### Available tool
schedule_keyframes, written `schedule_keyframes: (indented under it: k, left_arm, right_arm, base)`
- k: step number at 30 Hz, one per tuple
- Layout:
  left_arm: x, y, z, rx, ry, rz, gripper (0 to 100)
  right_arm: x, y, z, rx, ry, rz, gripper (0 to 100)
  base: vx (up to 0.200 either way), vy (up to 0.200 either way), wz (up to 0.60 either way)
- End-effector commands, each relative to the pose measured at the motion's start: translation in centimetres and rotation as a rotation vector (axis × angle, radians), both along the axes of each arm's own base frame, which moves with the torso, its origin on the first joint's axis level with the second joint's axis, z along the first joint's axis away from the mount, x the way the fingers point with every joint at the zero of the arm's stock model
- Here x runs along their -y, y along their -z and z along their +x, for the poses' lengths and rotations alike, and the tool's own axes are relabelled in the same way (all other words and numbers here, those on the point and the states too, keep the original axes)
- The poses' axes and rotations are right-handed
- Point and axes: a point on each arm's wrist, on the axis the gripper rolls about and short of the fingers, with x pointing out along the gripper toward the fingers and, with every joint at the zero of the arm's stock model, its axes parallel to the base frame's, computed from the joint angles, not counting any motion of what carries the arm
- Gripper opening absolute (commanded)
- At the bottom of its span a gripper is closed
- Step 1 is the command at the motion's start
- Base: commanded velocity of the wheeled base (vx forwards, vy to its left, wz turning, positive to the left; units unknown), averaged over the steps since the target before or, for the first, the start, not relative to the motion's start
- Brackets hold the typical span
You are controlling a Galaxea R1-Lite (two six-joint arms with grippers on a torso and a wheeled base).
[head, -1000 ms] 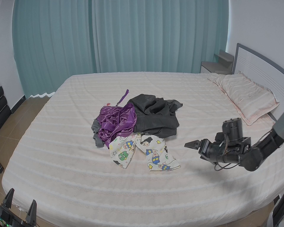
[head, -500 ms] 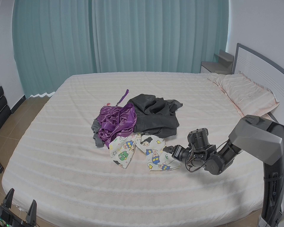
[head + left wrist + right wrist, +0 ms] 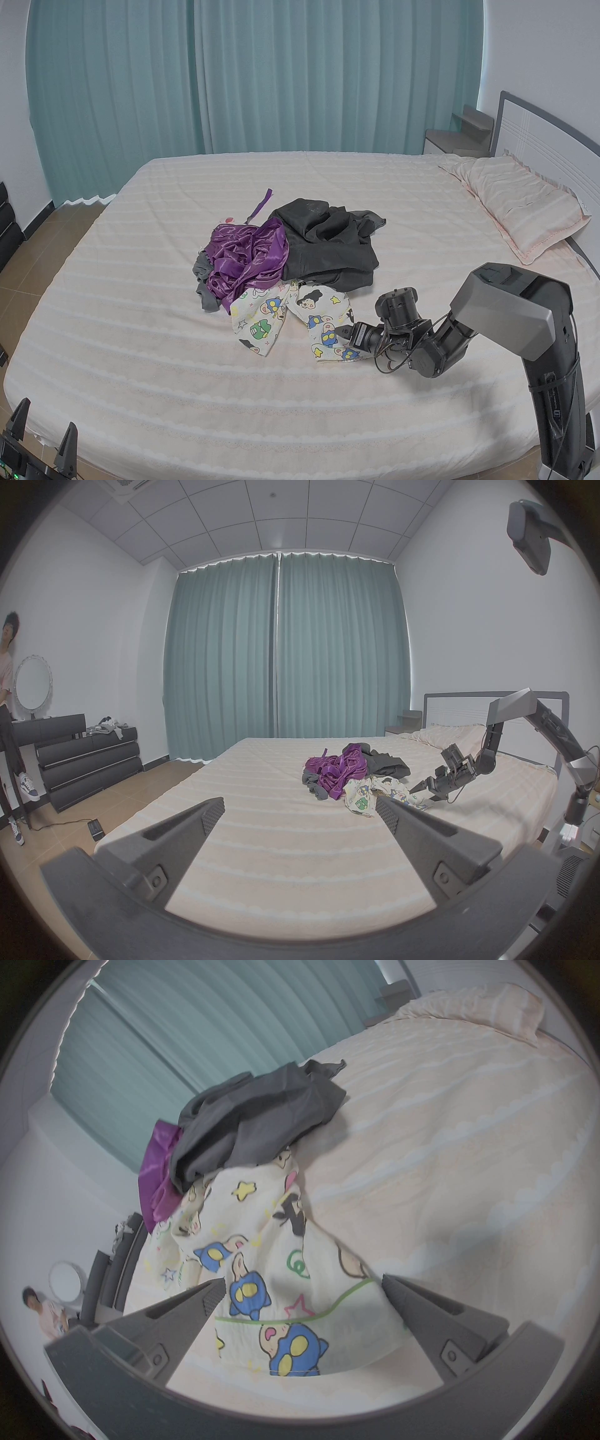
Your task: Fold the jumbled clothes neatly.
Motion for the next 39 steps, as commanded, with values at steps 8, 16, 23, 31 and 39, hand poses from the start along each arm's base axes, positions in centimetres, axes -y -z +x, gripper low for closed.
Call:
schedule_keyframes:
  k: [8, 16, 23, 31, 39]
  left_arm:
    - [0.0, 0.5, 0.0, -0.002, 0.001, 0.000, 100]
    - [0.0, 0.5, 0.0, -0.002, -0.001, 0.000, 100]
    - [0.0, 0.5, 0.0, -0.002, -0.001, 0.000, 100]
    - [0.0, 0.5, 0.0, -0.002, -0.001, 0.000, 100]
    - [0.0, 0.5, 0.0, -0.002, 0.001, 0.000, 100]
  right_arm:
    - [-4.3, 0.3, -1.3, 0.028, -0.099, -0.015, 100]
    - [-4.1, 1.0, -0.6, 0.028, -0.091, -0.021, 0]
    - [-3.6, 0.4, -0.2, 0.037, -0.036, -0.001, 0]
    - [-2.8, -3.8, -1.5, 0.044, 0.038, 0.122, 0]
    - [-0.6, -8.5, -6.0, 0.134, 0.016, 0.196, 0]
  base:
    - [0.000, 0.000, 0.00]
    - [0.000, 0.000, 0.00]
    - [0.000, 0.000, 0.00]
    - [0.000, 0.000, 0.00]
    - [0.000, 0.000, 0.00]
